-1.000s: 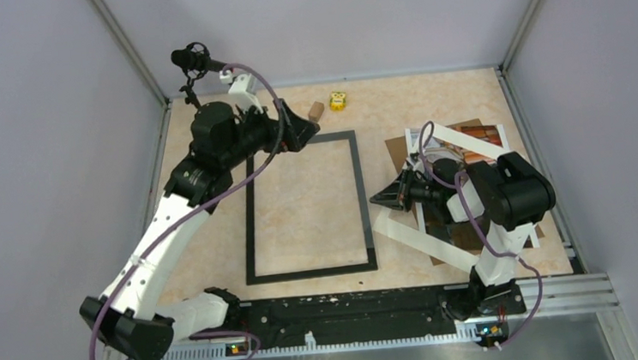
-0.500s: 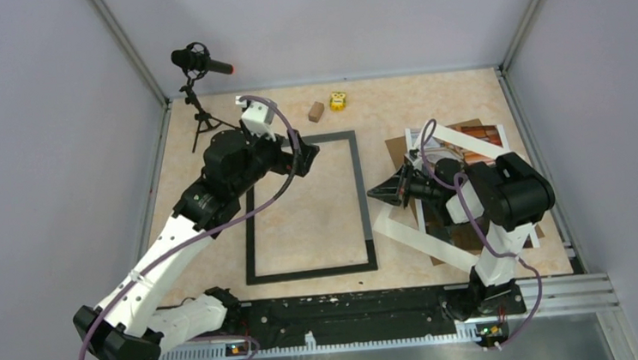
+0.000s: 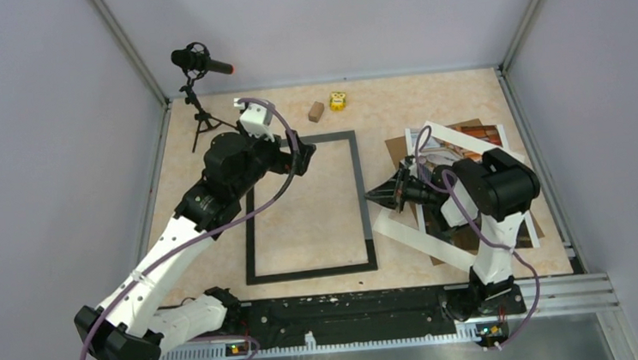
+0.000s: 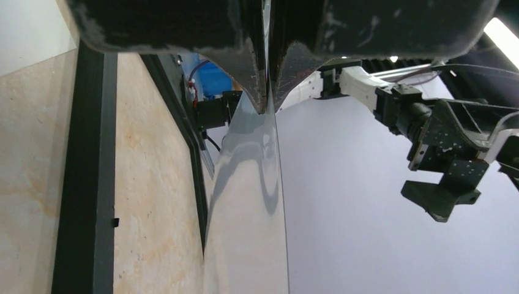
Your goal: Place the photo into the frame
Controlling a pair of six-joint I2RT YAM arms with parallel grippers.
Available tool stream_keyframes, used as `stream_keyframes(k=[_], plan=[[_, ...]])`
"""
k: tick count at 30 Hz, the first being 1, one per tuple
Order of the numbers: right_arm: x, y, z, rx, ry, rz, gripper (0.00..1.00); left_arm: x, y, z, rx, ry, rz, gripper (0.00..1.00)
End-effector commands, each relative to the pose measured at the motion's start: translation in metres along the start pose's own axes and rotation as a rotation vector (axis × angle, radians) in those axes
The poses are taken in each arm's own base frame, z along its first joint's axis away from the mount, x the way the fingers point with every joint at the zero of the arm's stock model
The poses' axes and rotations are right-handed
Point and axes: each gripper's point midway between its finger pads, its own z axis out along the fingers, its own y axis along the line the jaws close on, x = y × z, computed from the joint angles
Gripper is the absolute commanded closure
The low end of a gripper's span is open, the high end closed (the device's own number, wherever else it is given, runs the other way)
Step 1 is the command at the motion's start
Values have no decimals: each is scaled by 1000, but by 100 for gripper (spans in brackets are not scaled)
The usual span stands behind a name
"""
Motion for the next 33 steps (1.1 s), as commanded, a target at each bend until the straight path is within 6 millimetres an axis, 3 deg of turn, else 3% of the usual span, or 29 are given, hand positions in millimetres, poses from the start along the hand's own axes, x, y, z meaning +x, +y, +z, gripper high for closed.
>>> stream_keyframes(k=[1,3,6,14,21,26,33], plan=[[4,4,1,-10,-11,-137,100,-17,0,-4,1,-74,11,1],[0,-10,0,53,-30,-172,100,-14,0,-2,2,-66,10,1],[-5,-23,1,134,-41,-201,88,-12,0,1,1,-55,10,1],[-31,-33,9,294,-41,-340,60,-7,-1,3,12,-41,4,1],[-49,-27,22,314,-23,-405,58,-5,-7,4,39,-30,-8,1],[-64,-27,30,349,-43,-432,51,-5,-10,4,52,-26,-15,1],[-71,-19,43,345,-59,-474,46,-6,-12,3,66,-26,-21,1]])
